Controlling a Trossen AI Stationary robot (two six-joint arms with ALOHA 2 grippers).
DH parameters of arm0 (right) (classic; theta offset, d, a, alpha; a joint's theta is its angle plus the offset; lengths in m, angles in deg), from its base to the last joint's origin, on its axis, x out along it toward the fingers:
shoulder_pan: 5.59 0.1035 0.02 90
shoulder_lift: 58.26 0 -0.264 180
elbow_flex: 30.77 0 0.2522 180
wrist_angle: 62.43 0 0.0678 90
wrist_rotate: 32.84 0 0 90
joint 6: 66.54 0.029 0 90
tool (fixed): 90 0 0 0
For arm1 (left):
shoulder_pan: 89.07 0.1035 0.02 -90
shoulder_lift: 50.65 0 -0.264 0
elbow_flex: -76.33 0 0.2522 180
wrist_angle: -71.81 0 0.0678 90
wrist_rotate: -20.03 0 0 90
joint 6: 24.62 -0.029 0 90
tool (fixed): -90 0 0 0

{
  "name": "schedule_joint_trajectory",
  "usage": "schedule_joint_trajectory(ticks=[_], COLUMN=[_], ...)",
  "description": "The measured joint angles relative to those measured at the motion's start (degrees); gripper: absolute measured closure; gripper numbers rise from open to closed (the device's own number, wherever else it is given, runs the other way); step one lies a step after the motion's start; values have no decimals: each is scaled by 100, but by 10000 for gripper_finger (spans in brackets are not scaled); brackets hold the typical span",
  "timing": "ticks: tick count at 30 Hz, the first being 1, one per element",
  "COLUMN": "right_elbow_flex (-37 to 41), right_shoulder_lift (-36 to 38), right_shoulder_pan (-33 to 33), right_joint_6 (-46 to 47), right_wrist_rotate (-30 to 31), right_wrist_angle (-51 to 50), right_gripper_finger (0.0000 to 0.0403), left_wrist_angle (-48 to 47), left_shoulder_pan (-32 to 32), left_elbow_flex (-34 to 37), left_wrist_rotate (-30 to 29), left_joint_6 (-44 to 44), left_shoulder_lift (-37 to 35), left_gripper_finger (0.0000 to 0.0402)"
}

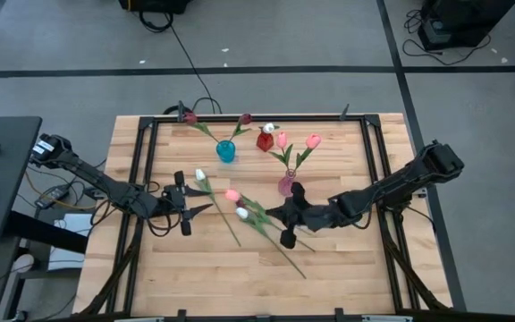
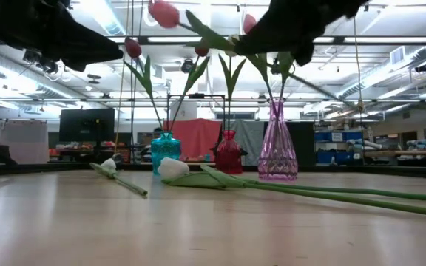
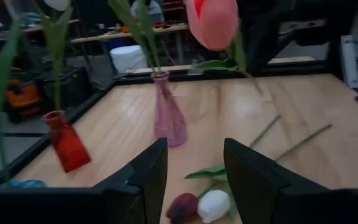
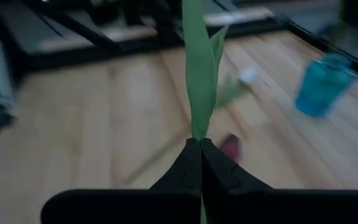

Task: Sort flowers into vase by color
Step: Put the pink tulip into the violet vase

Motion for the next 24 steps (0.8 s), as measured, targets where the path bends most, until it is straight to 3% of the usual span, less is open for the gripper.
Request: schedule_joint_trajectory(ticks=[5,12,16,24], right_elbow_flex=[926,1152,1031,713], right_shoulder_lift=[-174,-618,-701,-695], right_shoulder_pan=[-333,-628,-645,-634], right_joint_6=[-258,-763,-1230,-1865], right_wrist_rotate=[-600,-972,-986,-849], right_wrist_angle=[2430,4140,4483,4557], right_gripper_finger=[400,400,400,400], left_wrist_angle=[297,1718,2580,2632], left_shoulder_pan=[0,41,198,491], left_elbow_flex=[0,0,-41,-872], left_wrist_rotate=[153,207,425,1281], left_joint_6=[177,184,315,148], left_shoulder_lift=[216,1378,2009,3157], left_gripper_finger=[239,239,239,239])
